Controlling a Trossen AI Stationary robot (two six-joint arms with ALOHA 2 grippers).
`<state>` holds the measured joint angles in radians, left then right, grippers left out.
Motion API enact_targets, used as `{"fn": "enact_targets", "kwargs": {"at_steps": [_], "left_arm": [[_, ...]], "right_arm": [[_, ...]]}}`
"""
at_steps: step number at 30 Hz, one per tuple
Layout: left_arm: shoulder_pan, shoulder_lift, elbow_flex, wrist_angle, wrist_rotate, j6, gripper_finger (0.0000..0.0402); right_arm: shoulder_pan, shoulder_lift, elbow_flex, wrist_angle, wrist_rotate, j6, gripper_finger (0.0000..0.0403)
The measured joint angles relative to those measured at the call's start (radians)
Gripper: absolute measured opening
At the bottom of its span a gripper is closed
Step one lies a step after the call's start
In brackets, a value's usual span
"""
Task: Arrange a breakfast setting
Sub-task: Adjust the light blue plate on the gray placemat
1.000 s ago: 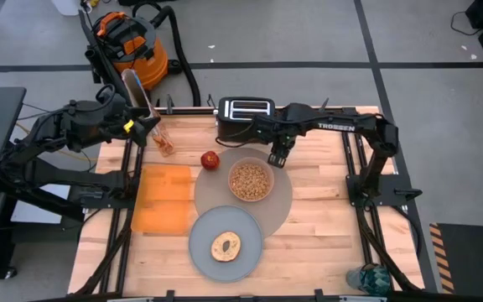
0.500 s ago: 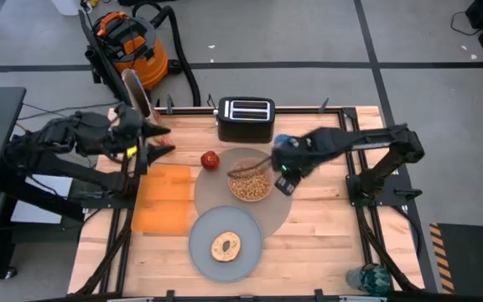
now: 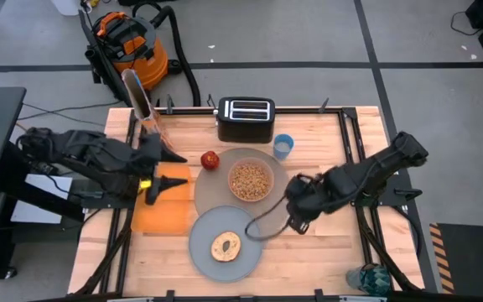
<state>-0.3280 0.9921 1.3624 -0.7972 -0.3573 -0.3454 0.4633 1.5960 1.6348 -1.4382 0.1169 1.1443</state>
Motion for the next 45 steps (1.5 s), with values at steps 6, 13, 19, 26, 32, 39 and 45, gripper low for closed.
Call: {"fn": "enact_targets", "kwargs": {"at_steps": [6,13,19,26,32,39,45], "left_arm": [[-0.035,0.046,0.0,0.008,-0.033,-0.098,0.0298],[-0.099,0.055,0.0,0.006,-0.049,-0.226,0.0298],[-0.139,0.046,-0.001,0.0,-0.05,-0.386,0.0298],[-0.183,0.049,-0.001,-0.004,-0.089,-0.432,0.0298],[-0.187,0.048,-0.001,-0.035,-0.114,-0.404,0.0298],[-0.187,0.048,-0.001,-0.125,-0.092,-0.408,0.0298],[-0.187,0.048,-0.001,-0.127,-0.092,-0.411,0.0298]], "right_arm": [[0.083,0.132,0.0,0.181,0.14,-0.461,0.0192],[0.105,0.378,0.0,0.309,0.09,-0.512,0.019],[0.11,0.534,-0.001,0.521,-0.046,-0.376,0.019],[0.141,0.577,-0.001,0.662,-0.104,-0.196,0.019],[0.114,0.577,-0.001,0.691,-0.027,-0.142,0.019],[0.049,0.577,-0.001,0.712,-0.025,-0.15,0.019],[0.056,0.565,0.0,0.721,-0.146,-0.148,0.019]]}}
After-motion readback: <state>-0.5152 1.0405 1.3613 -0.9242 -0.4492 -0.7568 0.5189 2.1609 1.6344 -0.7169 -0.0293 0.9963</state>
